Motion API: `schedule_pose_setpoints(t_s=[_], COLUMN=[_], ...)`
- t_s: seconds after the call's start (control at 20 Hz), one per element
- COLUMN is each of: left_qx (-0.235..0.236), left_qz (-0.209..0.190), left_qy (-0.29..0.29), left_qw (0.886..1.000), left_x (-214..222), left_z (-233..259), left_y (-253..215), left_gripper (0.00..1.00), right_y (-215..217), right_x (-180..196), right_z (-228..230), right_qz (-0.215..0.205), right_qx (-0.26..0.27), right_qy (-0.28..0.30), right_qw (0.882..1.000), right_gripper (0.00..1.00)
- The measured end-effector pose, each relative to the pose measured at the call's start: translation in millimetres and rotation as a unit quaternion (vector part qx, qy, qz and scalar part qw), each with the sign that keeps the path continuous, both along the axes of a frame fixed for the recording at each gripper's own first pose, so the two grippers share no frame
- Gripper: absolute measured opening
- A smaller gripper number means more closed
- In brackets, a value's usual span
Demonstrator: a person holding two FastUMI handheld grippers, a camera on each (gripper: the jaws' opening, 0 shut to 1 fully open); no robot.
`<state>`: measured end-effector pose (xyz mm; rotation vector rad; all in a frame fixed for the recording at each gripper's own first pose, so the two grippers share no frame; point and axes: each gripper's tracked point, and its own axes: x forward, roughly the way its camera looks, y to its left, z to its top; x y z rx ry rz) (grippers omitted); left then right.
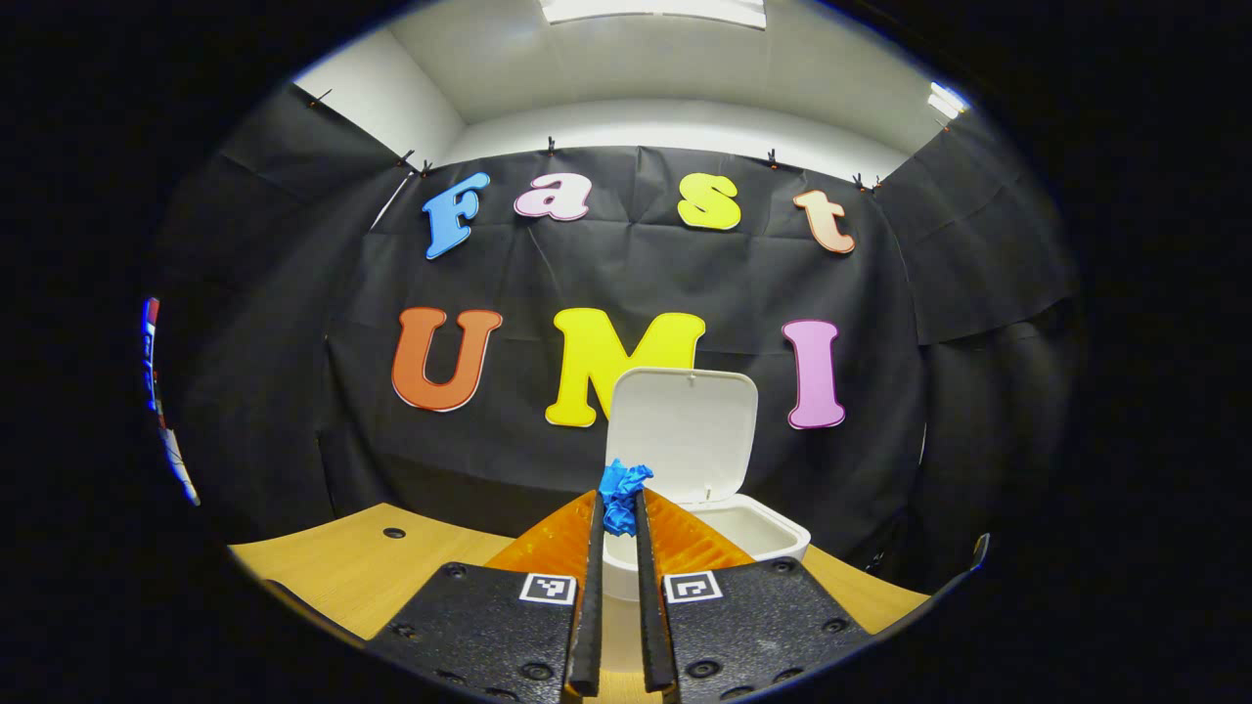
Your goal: Press the lid of the desktop garbage bin to open it, pick up the crumpled paper on the desktop and throw it into the bin, then pick up the pop can on the desktop and drop it into the bin, and finally close the garbage bin lid.
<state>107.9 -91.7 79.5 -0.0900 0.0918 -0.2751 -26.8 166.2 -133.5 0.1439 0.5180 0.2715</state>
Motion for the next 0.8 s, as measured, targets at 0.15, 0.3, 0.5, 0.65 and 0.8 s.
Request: schedule_pose_setpoints(t_s=[0.15,0.3,0.5,0.65,0.8], left_qx=[-0.021,-0.001,0.007,-0.011,-0.002], left_qz=[-0.021,-0.034,-0.044,-0.05,-0.057], left_qy=[0.01,0.01,0.029,0.081,0.129], left_qw=[1.0,0.999,0.999,0.995,0.99], left_x=[16.9,38.7,56.9,66.4,68.0], left_z=[9.7,15.9,1.4,-33.7,-68.0], left_y=[-23.8,-42.3,-61.3,-69.6,-72.2], left_gripper=[0.18,0.18,0.18,0.19,0.3], right_y=[-19.5,-36.6,-46.7,-46.6,-47.5], right_x=[-1.2,-1.8,1.2,-0.5,-3.3], right_z=[7.3,12.9,13.3,11.2,13.8], right_qz=[-0.013,-0.025,-0.038,-0.037,-0.037], right_qx=[0.007,0.006,0.01,0.003,0.002], right_qy=[-0.006,-0.014,-0.02,-0.019,-0.023], right_qw=[1.0,1.0,0.999,0.999,0.999], right_gripper=[0.8,0.8,0.8,0.8,0.8])
